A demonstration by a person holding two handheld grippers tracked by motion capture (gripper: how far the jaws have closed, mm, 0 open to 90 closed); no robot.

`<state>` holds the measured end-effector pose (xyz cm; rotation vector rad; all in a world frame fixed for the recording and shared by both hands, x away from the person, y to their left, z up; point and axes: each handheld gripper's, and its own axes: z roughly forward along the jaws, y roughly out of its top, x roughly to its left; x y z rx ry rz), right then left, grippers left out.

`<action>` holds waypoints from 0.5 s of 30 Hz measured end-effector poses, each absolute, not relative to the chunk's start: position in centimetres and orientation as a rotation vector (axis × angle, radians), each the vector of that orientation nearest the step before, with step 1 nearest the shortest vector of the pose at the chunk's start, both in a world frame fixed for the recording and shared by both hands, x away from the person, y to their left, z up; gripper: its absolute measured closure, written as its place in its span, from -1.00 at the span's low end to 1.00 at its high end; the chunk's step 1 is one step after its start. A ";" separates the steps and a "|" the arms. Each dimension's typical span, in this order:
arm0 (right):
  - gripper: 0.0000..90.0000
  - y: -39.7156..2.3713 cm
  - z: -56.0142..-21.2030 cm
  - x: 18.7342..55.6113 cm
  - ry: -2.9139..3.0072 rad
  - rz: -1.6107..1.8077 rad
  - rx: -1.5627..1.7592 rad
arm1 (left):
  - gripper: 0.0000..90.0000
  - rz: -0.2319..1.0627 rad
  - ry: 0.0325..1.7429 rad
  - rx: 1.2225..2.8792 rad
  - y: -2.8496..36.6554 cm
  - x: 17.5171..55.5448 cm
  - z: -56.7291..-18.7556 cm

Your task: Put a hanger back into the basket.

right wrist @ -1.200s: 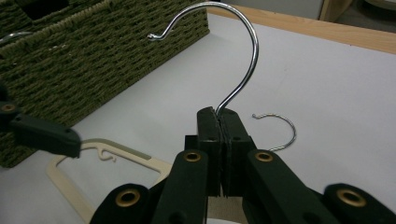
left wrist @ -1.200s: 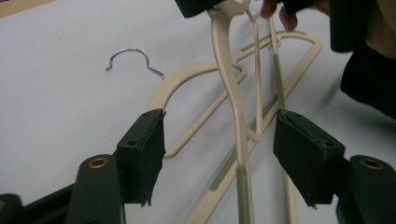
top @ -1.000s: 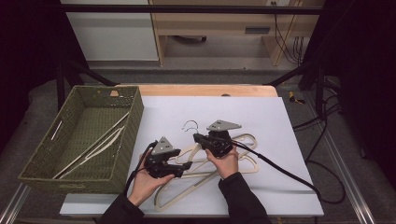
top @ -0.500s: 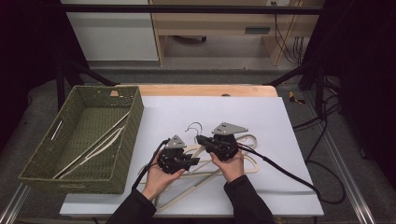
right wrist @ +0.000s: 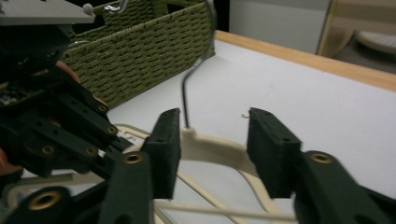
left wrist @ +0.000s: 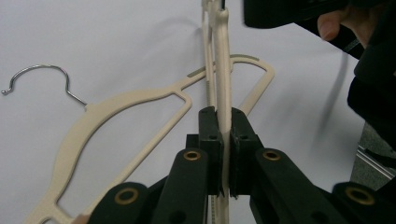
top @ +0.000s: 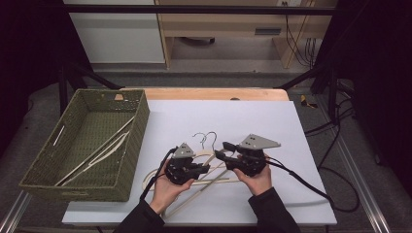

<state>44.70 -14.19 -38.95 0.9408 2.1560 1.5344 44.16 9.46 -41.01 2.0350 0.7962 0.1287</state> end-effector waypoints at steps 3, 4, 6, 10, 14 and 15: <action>-0.28 -16.4 -38.6 43.6 2.105 1.546 0.929 | 0.91 0.130 0.778 2.028 9.6 43.6 -40.6; -0.37 -16.9 -38.6 43.4 2.094 1.538 0.934 | 0.91 0.138 0.770 2.029 9.6 43.4 -40.5; -0.44 -17.3 -38.6 43.2 2.091 1.533 0.936 | 0.91 0.145 0.766 2.030 9.7 43.3 -40.3; -0.73 -19.3 -38.8 42.7 2.066 1.504 0.948 | 0.91 0.200 0.733 2.038 10.6 42.8 -39.1; -0.82 -20.7 -38.8 42.5 2.047 1.500 0.994 | 0.91 0.248 0.710 2.046 11.6 42.5 -37.8; -0.82 -20.7 -38.8 42.5 2.047 1.500 0.994 | 0.91 0.248 0.710 2.046 11.6 42.5 -37.8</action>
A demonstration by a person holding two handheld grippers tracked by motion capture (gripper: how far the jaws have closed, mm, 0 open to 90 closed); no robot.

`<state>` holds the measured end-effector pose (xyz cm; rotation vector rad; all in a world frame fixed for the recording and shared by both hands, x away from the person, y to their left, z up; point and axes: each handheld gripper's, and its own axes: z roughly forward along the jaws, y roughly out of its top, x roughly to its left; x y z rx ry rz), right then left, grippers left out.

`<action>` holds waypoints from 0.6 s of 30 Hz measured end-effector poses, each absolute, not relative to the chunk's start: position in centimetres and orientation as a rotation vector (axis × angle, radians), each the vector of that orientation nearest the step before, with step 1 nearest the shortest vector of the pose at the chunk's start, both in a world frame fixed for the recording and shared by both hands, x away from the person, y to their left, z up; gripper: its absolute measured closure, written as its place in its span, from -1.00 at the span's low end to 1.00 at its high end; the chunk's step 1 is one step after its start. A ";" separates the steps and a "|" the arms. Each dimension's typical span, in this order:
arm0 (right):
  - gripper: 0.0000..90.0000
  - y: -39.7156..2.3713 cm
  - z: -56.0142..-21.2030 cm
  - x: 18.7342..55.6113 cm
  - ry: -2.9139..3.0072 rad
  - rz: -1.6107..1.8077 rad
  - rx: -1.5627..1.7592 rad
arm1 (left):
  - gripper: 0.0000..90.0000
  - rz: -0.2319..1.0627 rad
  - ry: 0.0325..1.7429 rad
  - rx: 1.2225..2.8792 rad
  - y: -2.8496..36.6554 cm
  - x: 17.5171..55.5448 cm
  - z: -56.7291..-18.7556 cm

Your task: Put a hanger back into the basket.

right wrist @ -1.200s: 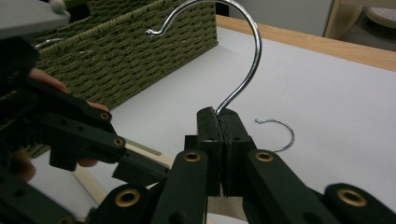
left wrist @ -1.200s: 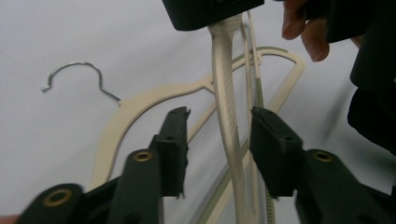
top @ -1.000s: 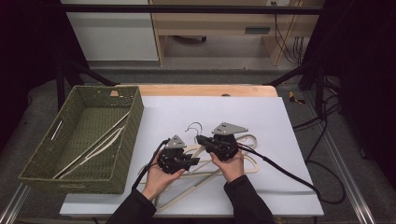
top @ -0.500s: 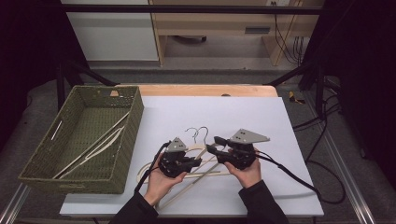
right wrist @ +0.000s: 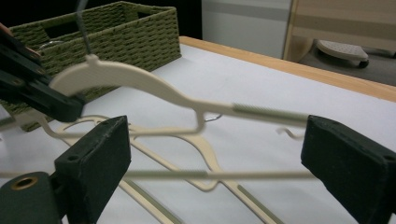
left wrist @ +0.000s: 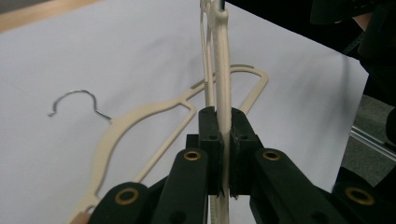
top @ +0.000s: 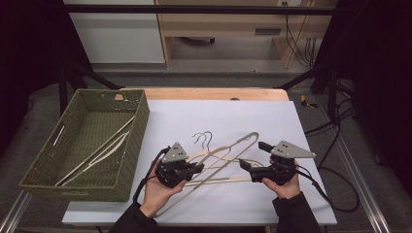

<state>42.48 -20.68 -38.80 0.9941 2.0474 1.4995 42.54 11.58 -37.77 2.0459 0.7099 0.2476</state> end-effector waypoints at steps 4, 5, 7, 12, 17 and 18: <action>-0.89 -21.8 -39.2 42.2 2.043 1.478 1.023 | 0.91 0.309 0.699 2.033 13.2 42.4 -35.6; -0.89 -21.8 -39.2 42.2 2.043 1.478 1.023 | 0.91 0.309 0.699 2.033 13.2 42.4 -35.6; -0.91 -22.2 -39.4 42.1 2.040 1.460 1.039 | 0.91 0.344 0.697 2.026 14.2 42.3 -34.2; -0.94 -22.8 -39.5 41.9 2.031 1.432 1.033 | 0.91 0.372 0.692 2.005 16.3 42.4 -32.0; -0.94 -23.1 -39.6 41.8 2.026 1.419 1.042 | 0.91 0.414 0.693 1.994 18.4 42.7 -29.8; -0.94 -23.1 -39.6 41.8 2.023 1.418 1.048 | 0.91 0.425 0.694 1.989 18.8 42.7 -29.3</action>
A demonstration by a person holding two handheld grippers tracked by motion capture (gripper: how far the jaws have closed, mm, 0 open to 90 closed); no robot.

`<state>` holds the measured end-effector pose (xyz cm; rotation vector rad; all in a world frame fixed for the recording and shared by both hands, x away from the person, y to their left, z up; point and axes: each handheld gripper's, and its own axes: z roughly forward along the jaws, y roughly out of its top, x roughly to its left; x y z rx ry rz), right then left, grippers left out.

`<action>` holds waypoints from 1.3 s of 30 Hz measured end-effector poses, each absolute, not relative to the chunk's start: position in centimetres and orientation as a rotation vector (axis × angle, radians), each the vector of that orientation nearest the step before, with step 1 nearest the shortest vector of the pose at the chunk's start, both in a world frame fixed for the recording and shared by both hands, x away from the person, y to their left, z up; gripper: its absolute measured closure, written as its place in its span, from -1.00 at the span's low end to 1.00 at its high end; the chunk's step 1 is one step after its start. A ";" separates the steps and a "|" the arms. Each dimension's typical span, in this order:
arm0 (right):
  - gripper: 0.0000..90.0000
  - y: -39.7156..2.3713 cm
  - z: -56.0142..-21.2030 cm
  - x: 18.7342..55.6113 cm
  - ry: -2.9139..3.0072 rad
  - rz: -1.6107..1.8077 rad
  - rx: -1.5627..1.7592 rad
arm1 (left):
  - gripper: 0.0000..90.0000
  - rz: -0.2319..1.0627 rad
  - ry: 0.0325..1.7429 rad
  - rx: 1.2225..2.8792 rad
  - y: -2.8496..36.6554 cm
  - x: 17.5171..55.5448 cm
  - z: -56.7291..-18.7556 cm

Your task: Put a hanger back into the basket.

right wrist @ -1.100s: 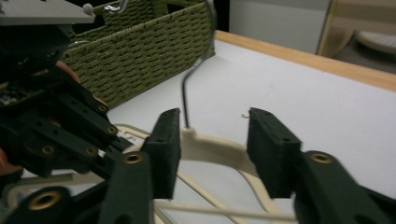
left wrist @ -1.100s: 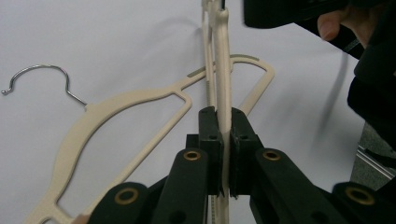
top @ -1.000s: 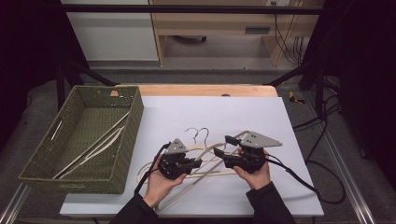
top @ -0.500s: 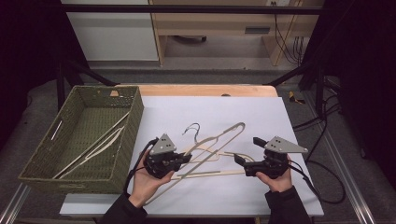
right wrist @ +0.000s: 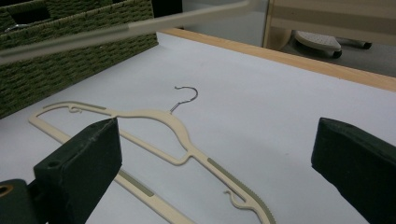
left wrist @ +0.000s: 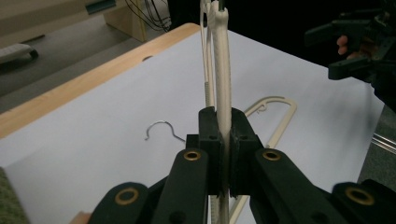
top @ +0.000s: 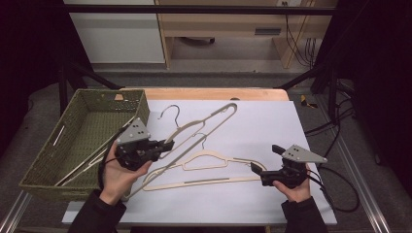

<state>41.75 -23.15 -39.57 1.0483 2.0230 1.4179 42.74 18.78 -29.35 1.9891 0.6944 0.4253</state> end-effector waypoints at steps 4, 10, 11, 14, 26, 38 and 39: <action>-0.94 -23.3 -39.6 41.8 2.019 1.414 1.051 | 0.91 0.461 0.686 1.978 20.3 42.9 -27.7; -0.95 -23.4 -39.5 41.7 2.016 1.415 1.055 | 0.91 0.514 0.695 1.982 22.4 43.6 -26.4; -0.95 -23.4 -39.5 41.7 2.016 1.417 1.055 | 0.91 0.526 0.697 1.988 22.8 43.8 -26.3; -0.95 -23.4 -39.5 41.7 2.013 1.421 1.047 | 0.91 0.549 0.709 1.997 23.9 44.3 -26.1; -0.95 -23.4 -39.5 41.7 2.020 1.416 1.049 | 0.91 0.630 0.775 1.996 28.9 46.3 -25.8; -0.95 -23.3 -39.6 41.8 2.024 1.409 1.052 | 0.91 0.716 0.870 2.010 34.6 47.5 -26.8; -0.95 -23.4 -39.6 41.8 2.028 1.407 1.045 | 0.91 0.712 0.887 2.004 35.0 47.6 -27.0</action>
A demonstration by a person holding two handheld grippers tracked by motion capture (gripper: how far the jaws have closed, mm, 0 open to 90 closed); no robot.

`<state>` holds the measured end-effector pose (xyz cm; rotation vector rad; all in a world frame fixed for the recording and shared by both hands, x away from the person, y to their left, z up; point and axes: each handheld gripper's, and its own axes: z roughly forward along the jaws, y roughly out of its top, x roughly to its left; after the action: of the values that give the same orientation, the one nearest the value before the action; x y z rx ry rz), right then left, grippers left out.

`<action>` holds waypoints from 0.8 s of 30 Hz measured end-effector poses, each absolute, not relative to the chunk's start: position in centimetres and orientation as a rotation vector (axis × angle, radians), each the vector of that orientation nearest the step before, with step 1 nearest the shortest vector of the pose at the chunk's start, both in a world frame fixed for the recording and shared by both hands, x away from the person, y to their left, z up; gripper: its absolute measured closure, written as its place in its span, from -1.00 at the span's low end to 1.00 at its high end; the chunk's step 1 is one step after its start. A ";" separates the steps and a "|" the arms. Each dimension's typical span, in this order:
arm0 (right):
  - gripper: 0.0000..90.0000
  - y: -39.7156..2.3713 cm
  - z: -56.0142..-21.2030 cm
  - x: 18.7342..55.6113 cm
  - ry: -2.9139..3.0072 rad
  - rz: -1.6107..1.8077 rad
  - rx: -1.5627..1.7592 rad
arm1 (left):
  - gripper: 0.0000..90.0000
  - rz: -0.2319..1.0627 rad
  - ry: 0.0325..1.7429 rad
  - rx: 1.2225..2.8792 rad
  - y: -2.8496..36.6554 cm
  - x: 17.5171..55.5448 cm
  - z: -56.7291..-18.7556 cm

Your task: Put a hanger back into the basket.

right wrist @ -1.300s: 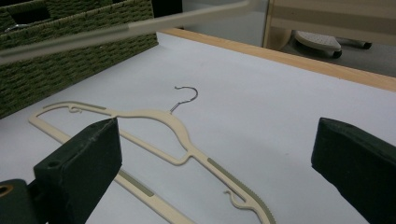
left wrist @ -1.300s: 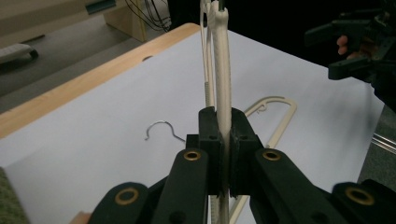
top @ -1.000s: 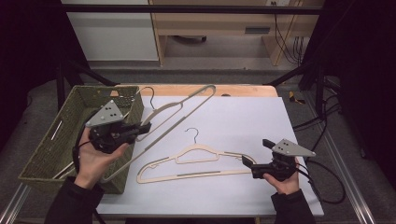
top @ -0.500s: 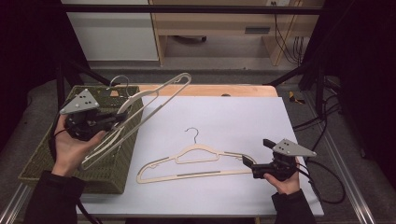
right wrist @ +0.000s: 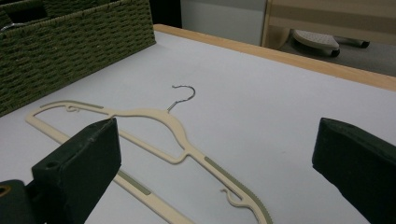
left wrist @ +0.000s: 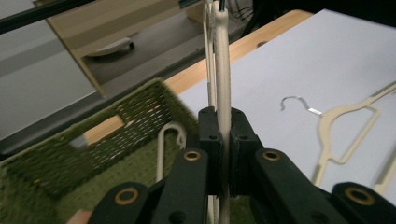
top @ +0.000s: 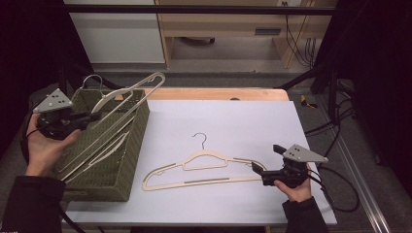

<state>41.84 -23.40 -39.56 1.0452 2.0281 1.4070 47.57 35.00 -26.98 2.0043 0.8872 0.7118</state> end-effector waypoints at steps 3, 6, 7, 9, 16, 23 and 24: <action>-0.95 -23.4 -39.6 41.8 2.027 1.406 1.045 | 0.91 0.720 0.927 2.001 36.2 47.9 -27.6; -0.95 -23.3 -39.6 41.8 2.027 1.405 1.052 | 0.91 0.719 0.944 2.005 36.8 48.0 -28.0; -0.95 -23.3 -39.6 41.8 2.027 1.405 1.052 | 0.91 0.720 0.950 2.005 37.2 48.1 -28.2; -0.95 -23.3 -39.6 41.9 2.027 1.404 1.054 | 0.91 0.721 0.960 2.012 38.0 48.2 -28.7; -0.95 -23.3 -39.7 41.9 2.029 1.400 1.053 | 0.91 0.735 0.990 2.008 39.7 48.2 -29.6; -0.95 -23.2 -39.7 41.9 2.031 1.399 1.050 | 0.91 0.731 1.031 2.047 41.0 48.4 -31.0; -0.95 -23.2 -39.7 41.9 2.031 1.399 1.049 | 0.91 0.733 1.034 2.061 41.1 48.4 -31.3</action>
<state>41.94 -23.20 -39.74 1.0495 2.0312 1.3989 48.43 41.06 -31.25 2.0607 1.0340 0.7335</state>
